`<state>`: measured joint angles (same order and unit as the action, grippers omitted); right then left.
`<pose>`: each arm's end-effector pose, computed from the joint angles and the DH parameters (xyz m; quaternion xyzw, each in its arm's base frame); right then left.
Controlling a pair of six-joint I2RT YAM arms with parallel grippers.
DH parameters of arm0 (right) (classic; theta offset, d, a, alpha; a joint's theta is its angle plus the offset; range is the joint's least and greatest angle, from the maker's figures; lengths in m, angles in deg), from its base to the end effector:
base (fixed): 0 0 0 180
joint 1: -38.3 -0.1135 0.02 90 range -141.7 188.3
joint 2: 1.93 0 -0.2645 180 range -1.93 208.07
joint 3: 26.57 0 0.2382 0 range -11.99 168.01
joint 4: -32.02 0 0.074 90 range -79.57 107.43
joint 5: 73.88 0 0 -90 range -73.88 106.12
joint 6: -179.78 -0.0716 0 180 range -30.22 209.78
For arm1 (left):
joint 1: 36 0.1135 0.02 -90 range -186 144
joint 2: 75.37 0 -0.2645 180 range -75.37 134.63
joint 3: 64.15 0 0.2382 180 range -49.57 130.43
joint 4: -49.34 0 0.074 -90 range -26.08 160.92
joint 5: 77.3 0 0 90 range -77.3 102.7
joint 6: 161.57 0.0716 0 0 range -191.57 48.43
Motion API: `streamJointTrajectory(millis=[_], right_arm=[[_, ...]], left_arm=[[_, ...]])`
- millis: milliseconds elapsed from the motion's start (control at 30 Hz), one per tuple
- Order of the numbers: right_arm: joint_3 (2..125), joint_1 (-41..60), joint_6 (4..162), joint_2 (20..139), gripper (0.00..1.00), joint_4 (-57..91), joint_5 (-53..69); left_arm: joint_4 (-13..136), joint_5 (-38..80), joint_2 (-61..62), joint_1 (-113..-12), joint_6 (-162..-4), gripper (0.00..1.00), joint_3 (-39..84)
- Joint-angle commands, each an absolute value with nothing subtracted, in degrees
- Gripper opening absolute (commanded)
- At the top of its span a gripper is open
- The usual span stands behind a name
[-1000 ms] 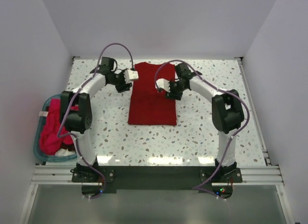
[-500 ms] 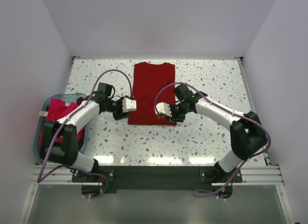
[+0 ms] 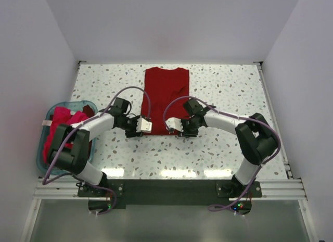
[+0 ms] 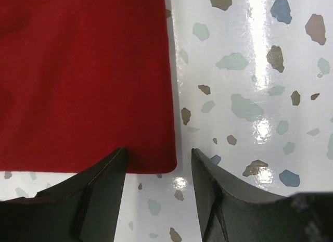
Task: Fold and stack the t-shirts
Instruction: Fold the tshirt
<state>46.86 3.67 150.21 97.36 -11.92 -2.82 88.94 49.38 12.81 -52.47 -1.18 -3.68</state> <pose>0.2550 0.2044 0.1376 -0.7358 0.6344 0.1193 0.2048 0.2498 -0.1185 0.1459 0.6847 0.6333 -0.1903 0.3063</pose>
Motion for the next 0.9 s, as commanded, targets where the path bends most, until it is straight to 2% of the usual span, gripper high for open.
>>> streamJointTrajectory(millis=[0,133,167,200,267,300,333,433,633,867], right_arm=[[46.9,3.14,150.6,98.97,0.37,-8.59,-1.11],[46.11,3.14,150.35,100.38,0.34,-6.75,0.73],[46.28,3.14,150.34,100.81,0.3,-7.0,1.09],[46.37,3.23,150.25,101.08,0.21,-7.18,1.26],[46.46,3.14,150.17,100.91,0.09,-7.44,1.53],[46.46,3.14,150.17,100.73,0.0,-7.71,1.27],[46.55,3.14,149.82,99.69,0.0,-8.14,1.09],[47.86,3.49,148.59,96.53,0.0,-10.59,0.04],[55.58,7.18,147.7,90.8,0.0,-17.8,-4.01],[62.54,9.65,151.48,89.31,0.0,-26.6,-6.2]], left_arm=[[88.97,49.79,14.79,-53.32,4.18,0.57,-1.31],[88.97,48.82,16.99,-53.67,4.98,0.54,-1.23],[89.06,48.65,17.43,-53.58,4.98,0.52,-1.14],[89.15,48.3,18.13,-53.67,4.98,0.49,-1.05],[89.85,47.94,18.32,-53.58,5.42,0.35,-0.88],[90.03,47.94,18.14,-53.67,5.42,0.28,-0.87],[89.94,47.94,17.71,-53.67,4.72,0.16,-0.87],[90.64,48.73,15.6,-53.32,1.82,0.01,1.05],[96.16,51.46,11.99,-51.3,-2.84,0.0,10.53],[99.6,51.46,8.92,-51.21,-3.99,0.0,15.65]])
